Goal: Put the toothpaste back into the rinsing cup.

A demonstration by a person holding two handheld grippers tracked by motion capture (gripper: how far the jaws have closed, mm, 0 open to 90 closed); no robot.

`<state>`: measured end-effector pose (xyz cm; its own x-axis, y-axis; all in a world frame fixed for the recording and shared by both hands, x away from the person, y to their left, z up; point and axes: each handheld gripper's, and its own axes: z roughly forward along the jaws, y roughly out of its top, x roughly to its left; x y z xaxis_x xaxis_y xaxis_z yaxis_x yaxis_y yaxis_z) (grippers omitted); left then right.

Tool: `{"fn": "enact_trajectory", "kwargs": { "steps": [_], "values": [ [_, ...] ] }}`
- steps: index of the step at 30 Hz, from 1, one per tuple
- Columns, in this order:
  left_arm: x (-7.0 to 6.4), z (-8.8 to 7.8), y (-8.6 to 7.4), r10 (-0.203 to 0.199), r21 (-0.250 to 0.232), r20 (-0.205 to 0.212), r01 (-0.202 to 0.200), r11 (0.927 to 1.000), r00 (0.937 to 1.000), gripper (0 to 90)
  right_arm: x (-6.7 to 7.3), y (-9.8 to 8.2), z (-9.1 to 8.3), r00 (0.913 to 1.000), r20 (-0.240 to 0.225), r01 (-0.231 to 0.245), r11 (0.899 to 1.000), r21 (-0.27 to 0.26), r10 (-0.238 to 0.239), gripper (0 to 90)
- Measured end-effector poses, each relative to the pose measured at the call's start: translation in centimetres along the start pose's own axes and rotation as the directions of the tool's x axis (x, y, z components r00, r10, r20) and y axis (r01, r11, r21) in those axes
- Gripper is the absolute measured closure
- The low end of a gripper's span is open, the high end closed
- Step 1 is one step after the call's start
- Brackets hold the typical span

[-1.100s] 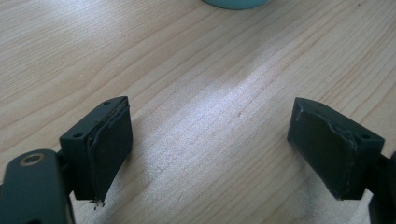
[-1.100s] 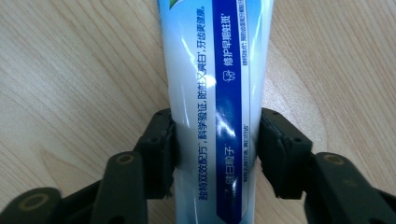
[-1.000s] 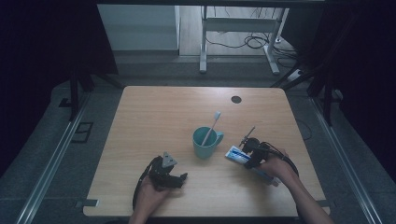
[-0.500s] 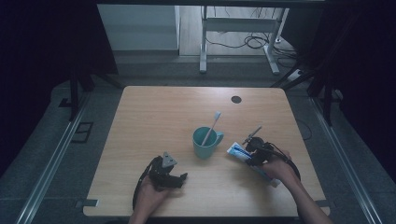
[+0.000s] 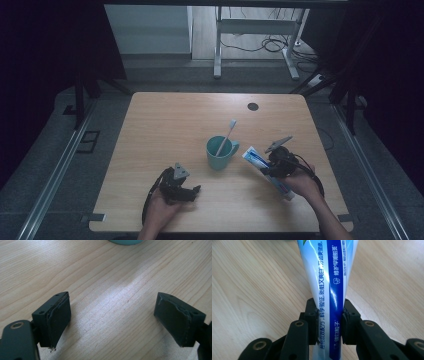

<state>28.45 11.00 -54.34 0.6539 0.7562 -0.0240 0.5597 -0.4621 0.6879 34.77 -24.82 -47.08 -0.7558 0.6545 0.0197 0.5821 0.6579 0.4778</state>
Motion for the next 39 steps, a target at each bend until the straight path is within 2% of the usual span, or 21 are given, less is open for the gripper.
{"fn": "enact_trajectory", "kwargs": {
  "steps": [5,12,19,25,31,39],
  "values": [
    [0.0,0.0,0.0,0.000,0.001,0.000,0.000,1.0000,1.0000,14.2,0.0,0.1,-0.9,0.9998,-0.016,-0.014,0.998,-0.058,0.013,71.1],
    [0.0,0.0,0.0,0.001,0.001,0.000,-0.001,1.0000,1.0000,14.2,0.1,0.2,-1.7,0.9999,-0.001,-0.010,0.994,-0.108,0.010,71.2],
    [0.0,0.0,0.0,0.000,0.001,0.000,0.000,1.0000,1.0000,14.2,0.3,0.4,-1.3,0.9998,-0.018,0.001,0.992,-0.123,-0.003,71.2],
    [0.0,0.0,0.0,0.002,0.001,0.000,-0.002,1.0000,1.0000,14.2,0.3,0.5,-1.7,0.9999,-0.011,-0.002,0.988,-0.154,0.000,71.4],
    [0.0,0.0,0.0,-0.001,-0.001,-0.001,0.001,1.0000,1.0000,14.2,0.3,0.5,-2.6,0.9999,-0.006,-0.011,0.977,-0.213,0.010,71.5],
    [0.0,0.0,0.0,0.002,0.000,-0.001,-0.002,1.0000,1.0000,14.2,0.2,0.7,-3.9,0.9999,-0.011,-0.016,0.949,-0.314,0.013,71.6]
  ]
}}
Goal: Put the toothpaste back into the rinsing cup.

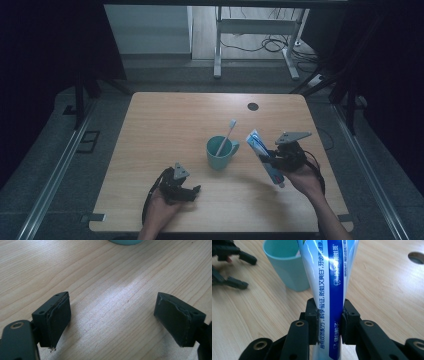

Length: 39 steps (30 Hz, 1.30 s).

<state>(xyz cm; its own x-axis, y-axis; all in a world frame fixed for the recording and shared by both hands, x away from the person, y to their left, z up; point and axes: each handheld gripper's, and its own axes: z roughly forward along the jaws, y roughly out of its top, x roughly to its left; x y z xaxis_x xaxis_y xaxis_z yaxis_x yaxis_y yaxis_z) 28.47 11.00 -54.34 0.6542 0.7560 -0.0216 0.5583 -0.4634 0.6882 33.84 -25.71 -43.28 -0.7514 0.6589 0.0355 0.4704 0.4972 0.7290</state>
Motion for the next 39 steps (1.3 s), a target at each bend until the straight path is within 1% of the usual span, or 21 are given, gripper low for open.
{"fn": "enact_trajectory", "kwargs": {
  "steps": [8,10,14,19,26,30,39],
  "values": [
    [0.1,0.0,0.0,0.007,0.004,0.000,-0.007,1.0000,1.0000,14.2,0.4,0.9,-0.3,0.9999,-0.006,0.015,0.997,-0.070,-0.015,71.5],
    [0.1,0.0,0.0,0.007,0.004,0.000,-0.007,1.0000,1.0000,14.2,0.6,1.2,-0.4,0.9999,-0.006,0.015,0.995,-0.095,-0.016,71.5],
    [0.1,0.0,0.0,0.007,0.004,0.000,-0.007,1.0000,1.0000,14.2,0.9,1.8,-0.6,0.9996,-0.015,0.021,0.991,-0.129,-0.023,71.6],
    [0.0,0.0,0.0,0.006,0.003,0.000,-0.006,1.0000,1.0000,14.2,1.3,2.8,-0.8,0.9992,-0.028,0.024,0.984,-0.178,-0.029,71.6],
    [0.0,0.0,0.0,0.006,0.003,0.000,-0.006,1.0000,1.0000,14.2,1.8,3.9,-0.8,0.9988,-0.025,0.034,0.974,-0.225,-0.041,71.6],
    [0.1,0.0,0.0,0.006,0.005,0.001,-0.006,1.0000,1.0000,14.2,2.0,4.6,-0.7,0.9987,-0.037,0.024,0.966,-0.258,-0.034,71.5],
    [0.1,0.0,0.0,0.008,0.004,0.002,-0.008,1.0000,1.0000,14.2,2.5,5.5,-0.4,0.9990,-0.034,0.017,0.950,-0.313,-0.029,71.5]
  ]
}}
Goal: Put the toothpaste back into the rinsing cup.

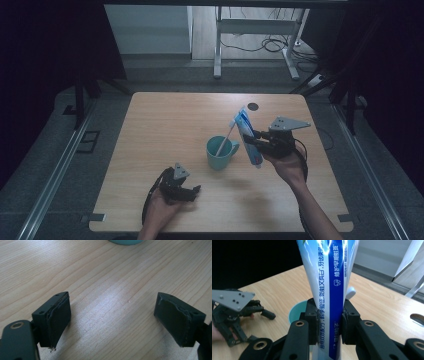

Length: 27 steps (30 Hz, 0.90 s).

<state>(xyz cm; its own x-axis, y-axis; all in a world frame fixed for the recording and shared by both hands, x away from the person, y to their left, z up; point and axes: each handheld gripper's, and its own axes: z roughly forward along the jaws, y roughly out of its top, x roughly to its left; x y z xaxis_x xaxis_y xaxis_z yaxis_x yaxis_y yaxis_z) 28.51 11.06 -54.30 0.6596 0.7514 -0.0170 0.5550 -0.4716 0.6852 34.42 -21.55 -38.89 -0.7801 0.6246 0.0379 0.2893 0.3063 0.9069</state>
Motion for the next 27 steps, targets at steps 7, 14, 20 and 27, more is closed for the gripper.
{"fn": "enact_trajectory", "kwargs": {
  "steps": [7,14,20,27],
  "values": [
    [0.0,0.0,0.0,0.000,0.000,0.000,0.000,1.0000,1.0000,14.2,0.2,1.0,0.0,1.0000,0.001,0.000,0.999,-0.048,0.000,71.5],
    [0.0,0.0,0.0,0.000,0.000,0.000,0.000,1.0000,1.0000,14.2,0.6,1.8,0.5,0.9999,-0.011,0.003,0.996,-0.087,-0.004,71.5],
    [0.0,0.0,0.0,0.001,0.002,0.002,-0.001,1.0000,1.0000,14.2,0.7,2.2,1.3,0.9998,-0.018,0.004,0.995,-0.102,-0.006,71.5],
    [0.0,0.0,0.0,0.001,0.002,0.001,-0.001,1.0000,1.0000,14.2,1.0,3.0,2.0,0.9998,-0.019,0.005,0.993,-0.119,-0.008,71.5]
  ]
}}
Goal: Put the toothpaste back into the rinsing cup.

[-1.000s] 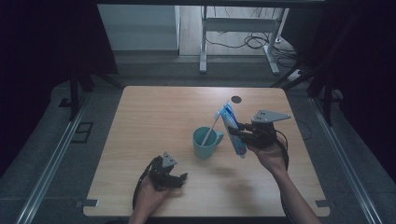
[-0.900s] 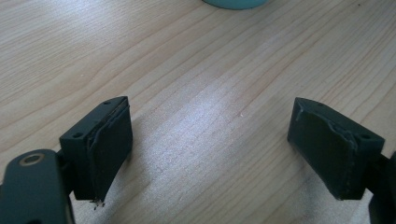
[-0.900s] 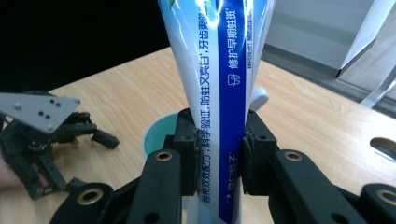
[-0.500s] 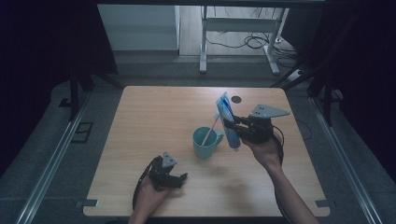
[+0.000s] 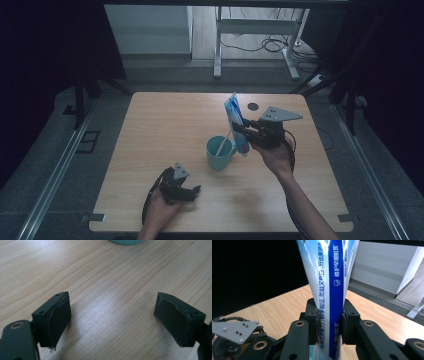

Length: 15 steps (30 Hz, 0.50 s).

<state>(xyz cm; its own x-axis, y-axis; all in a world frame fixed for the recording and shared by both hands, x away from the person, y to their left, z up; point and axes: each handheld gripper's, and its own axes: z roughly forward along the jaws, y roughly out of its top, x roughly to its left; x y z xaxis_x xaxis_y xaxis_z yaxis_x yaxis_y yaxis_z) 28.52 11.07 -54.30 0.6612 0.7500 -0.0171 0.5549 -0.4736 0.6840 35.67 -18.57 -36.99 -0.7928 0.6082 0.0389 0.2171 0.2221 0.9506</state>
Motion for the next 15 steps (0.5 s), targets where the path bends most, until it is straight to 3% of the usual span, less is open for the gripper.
{"fn": "enact_trajectory", "kwargs": {
  "steps": [15],
  "values": [
    [0.0,0.0,0.0,0.000,0.000,0.000,0.000,1.0000,1.0000,14.2,1.3,1.0,2.6,0.9996,-0.008,0.028,0.999,-0.043,-0.028,71.5]
  ]
}}
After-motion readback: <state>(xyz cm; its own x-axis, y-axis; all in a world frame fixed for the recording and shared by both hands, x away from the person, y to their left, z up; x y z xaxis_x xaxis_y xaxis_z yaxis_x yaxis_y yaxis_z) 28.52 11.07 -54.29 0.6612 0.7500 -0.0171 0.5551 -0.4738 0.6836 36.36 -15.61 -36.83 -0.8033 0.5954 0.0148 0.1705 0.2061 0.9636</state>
